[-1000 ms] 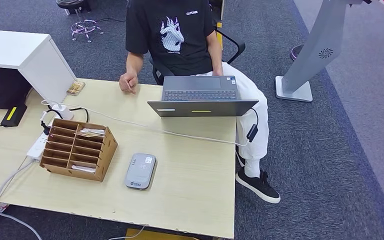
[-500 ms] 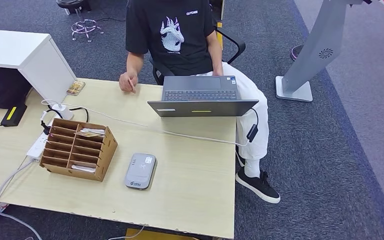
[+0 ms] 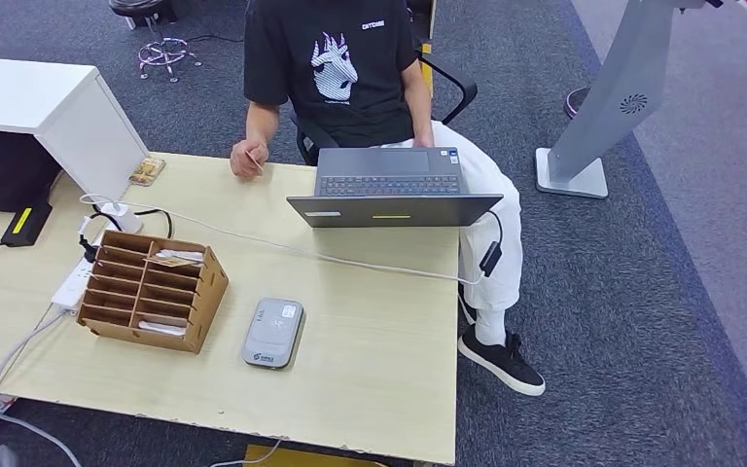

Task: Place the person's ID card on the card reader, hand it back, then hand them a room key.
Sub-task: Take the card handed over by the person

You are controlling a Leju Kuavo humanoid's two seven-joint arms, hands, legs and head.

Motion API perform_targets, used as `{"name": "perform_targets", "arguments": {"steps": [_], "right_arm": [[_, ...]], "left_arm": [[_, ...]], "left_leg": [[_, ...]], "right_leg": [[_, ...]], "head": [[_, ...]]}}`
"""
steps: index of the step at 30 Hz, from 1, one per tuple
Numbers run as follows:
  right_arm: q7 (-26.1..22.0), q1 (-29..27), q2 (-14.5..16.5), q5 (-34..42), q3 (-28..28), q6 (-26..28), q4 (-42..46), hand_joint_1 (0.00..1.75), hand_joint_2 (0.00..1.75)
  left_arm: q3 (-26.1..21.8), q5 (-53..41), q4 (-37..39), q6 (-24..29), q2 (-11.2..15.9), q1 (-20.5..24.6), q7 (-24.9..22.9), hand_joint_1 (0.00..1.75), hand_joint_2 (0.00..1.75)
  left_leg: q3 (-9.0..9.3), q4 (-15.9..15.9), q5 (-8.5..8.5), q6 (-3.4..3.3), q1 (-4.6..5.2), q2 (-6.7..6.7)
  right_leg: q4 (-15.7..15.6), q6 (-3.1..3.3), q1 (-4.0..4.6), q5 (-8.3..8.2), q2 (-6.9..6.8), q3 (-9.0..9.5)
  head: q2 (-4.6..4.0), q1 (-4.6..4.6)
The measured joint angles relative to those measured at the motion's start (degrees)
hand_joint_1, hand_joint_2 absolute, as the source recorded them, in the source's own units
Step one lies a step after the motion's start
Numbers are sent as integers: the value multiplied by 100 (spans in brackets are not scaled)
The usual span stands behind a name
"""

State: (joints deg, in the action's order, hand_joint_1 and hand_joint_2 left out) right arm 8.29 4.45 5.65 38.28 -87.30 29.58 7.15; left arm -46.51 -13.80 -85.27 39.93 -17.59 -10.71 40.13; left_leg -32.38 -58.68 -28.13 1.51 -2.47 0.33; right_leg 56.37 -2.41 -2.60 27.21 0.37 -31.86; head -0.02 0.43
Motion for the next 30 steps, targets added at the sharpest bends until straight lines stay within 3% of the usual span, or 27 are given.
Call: {"name": "perform_targets", "arguments": {"steps": [15, 24, 30], "right_arm": [[-3, 33, -1, -385, -6, -134, -33, 0, 175], [-8, 58, -7, -412, -6, -232, -50, 0, 175], [-95, 95, -63, -566, -6, -402, -50, 0, 175]], "left_arm": [[756, -812, -2870, 11, -84, -535, 8, 0, 175], [999, -1587, -3105, 13, 132, -175, 8, 0, 175], [995, -3190, -2840, 12, 443, 458, 8, 0, 175]], "left_leg": [[2, 0, 0, 0, 0, 0], [4, 0, 1, 1, 0, -1], [6, 0, 5, 2, 0, -2]], "right_leg": [[0, 0, 0, 0, 0, 0], [0, 0, 0, -1, 0, 0], [1, 4, 0, -4, -1, 3]], "head": [[0, 0], [0, 0], [0, 0]]}}
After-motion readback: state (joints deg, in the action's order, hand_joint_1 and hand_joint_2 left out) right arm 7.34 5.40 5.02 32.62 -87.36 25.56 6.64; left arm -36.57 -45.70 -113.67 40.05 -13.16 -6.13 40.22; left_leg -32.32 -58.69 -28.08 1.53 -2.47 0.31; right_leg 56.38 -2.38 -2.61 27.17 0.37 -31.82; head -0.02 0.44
